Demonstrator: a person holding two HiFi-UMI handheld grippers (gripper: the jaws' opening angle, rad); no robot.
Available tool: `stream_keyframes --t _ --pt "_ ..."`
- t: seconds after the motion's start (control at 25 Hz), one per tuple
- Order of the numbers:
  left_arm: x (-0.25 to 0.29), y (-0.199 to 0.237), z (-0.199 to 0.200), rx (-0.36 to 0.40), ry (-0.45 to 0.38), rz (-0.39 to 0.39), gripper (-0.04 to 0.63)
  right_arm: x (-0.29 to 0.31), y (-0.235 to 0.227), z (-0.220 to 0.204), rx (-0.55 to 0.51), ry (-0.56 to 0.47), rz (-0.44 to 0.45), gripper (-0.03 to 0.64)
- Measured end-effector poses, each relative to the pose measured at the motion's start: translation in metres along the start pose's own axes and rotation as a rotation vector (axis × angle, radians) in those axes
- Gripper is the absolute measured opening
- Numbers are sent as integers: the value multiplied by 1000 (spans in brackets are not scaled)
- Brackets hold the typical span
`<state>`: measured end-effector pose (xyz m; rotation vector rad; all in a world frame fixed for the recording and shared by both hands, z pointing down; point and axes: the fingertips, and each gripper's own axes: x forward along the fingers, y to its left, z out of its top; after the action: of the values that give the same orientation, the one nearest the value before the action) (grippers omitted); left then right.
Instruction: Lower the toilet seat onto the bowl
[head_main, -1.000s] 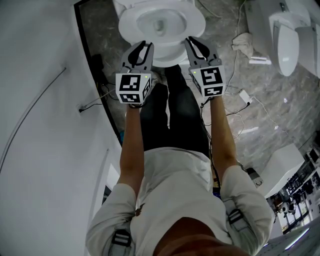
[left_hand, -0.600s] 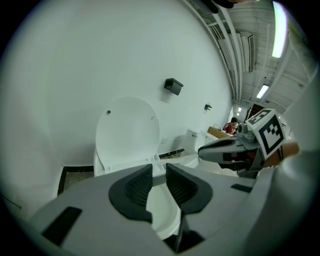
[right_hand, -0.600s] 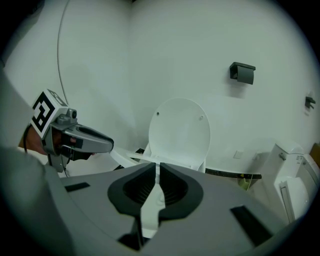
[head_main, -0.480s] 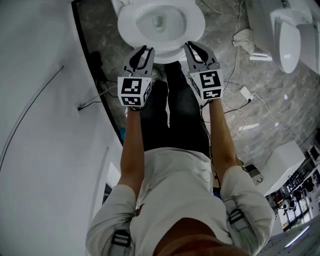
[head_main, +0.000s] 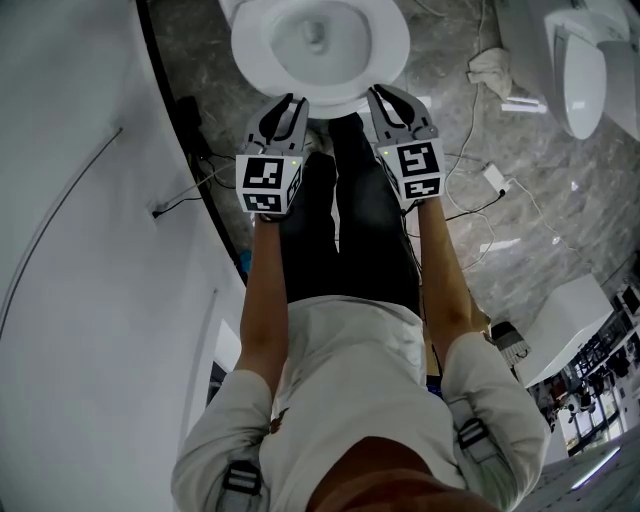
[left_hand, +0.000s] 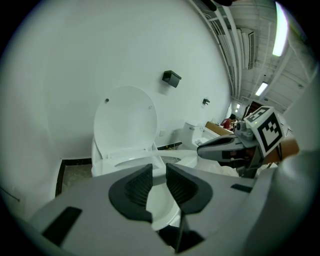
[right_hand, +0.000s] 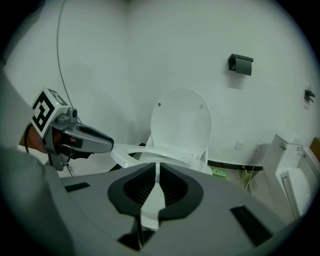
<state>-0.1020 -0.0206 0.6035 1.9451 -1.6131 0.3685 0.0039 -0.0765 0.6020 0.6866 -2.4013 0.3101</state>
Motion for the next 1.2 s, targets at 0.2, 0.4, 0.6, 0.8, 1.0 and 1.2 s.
stream_keyframes --t 0.2,0.4,0.6,0.8,1.0,1.2 --pt "4 -3 -14 -4 21 -5 91 1 1 -15 10 23 3 41" --pt "5 -5 -29 -8 45 -12 91 3 5 -31 16 49 8 41" --pt "7 -6 -47 -17 72 -14 89 6 11 -47 30 68 19 41" --pt "11 -7 -64 -28 97 -15 89 10 14 -65 35 96 26 41" --pt "15 -6 -84 -34 124 -16 89 15 19 -84 31 130 34 41" --pt "21 -6 -100 -41 140 -32 89 21 20 -102 47 162 30 41"
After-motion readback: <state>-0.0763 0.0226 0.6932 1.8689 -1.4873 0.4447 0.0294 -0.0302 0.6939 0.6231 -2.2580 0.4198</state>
